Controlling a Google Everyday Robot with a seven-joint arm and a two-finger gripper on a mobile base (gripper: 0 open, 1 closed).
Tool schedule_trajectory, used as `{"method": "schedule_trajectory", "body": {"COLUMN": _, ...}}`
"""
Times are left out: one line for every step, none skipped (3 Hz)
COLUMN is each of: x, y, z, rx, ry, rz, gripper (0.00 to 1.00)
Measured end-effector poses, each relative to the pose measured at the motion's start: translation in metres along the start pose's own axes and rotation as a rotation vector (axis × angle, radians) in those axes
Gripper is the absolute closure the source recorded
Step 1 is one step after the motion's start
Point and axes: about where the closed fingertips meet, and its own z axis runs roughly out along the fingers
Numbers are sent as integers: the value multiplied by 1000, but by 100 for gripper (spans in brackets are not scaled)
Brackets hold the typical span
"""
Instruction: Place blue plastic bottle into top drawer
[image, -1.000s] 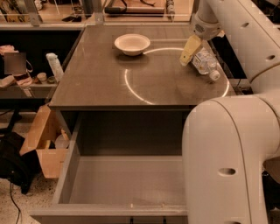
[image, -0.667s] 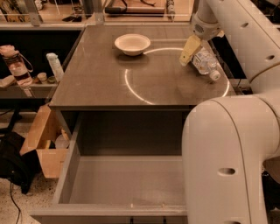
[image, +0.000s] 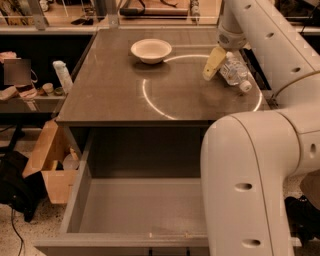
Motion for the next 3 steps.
{"method": "schedule_trajectory", "body": {"x": -1, "y": 2, "z": 8, "rx": -15, "ry": 7, "rz": 0, "gripper": 0}}
{"method": "schedule_trajectory", "body": {"x": -6, "y": 7, "z": 26, "rx": -40, "ry": 22, "rz": -20, "gripper": 0}}
{"method": "schedule_trajectory", "body": {"x": -7, "y": 7, "z": 26, "rx": -40, "ry": 22, "rz": -20, "gripper": 0}}
